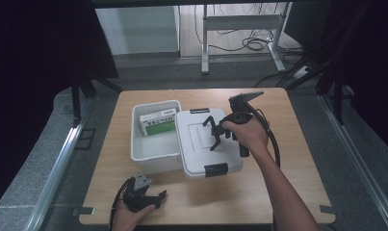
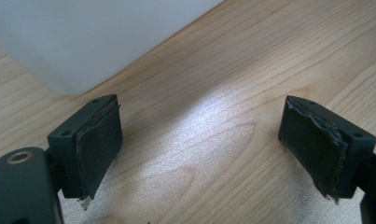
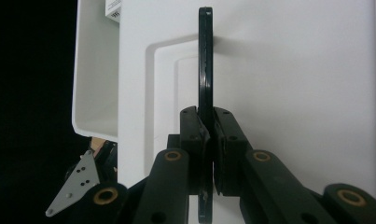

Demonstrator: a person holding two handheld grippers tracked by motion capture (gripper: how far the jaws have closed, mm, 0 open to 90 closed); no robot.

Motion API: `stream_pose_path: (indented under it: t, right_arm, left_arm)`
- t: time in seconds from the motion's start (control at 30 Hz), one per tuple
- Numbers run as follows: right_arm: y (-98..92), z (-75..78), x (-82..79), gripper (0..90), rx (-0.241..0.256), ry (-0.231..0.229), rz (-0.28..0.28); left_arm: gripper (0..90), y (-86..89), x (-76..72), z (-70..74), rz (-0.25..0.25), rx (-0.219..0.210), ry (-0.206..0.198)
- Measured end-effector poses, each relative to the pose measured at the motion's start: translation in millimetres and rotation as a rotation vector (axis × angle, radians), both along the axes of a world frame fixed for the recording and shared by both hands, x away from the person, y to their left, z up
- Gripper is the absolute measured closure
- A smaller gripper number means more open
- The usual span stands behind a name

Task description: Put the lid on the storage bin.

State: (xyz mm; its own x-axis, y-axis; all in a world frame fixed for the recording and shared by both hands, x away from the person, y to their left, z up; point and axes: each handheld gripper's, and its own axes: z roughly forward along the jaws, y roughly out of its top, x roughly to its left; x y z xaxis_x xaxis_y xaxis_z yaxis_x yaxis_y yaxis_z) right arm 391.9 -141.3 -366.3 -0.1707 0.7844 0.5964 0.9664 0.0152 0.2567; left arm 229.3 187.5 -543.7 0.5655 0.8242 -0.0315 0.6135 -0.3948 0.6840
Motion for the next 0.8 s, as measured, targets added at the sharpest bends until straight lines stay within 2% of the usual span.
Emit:
stream_pose_path:
  t: [0.8]
  right_arm:
    - [11.0,-12.2,0.3,83.8,0.008,0.012,0.024]
  left_arm:
    - [13.4,-0.2,0.0,-0.1,0.002,-0.002,0.000]
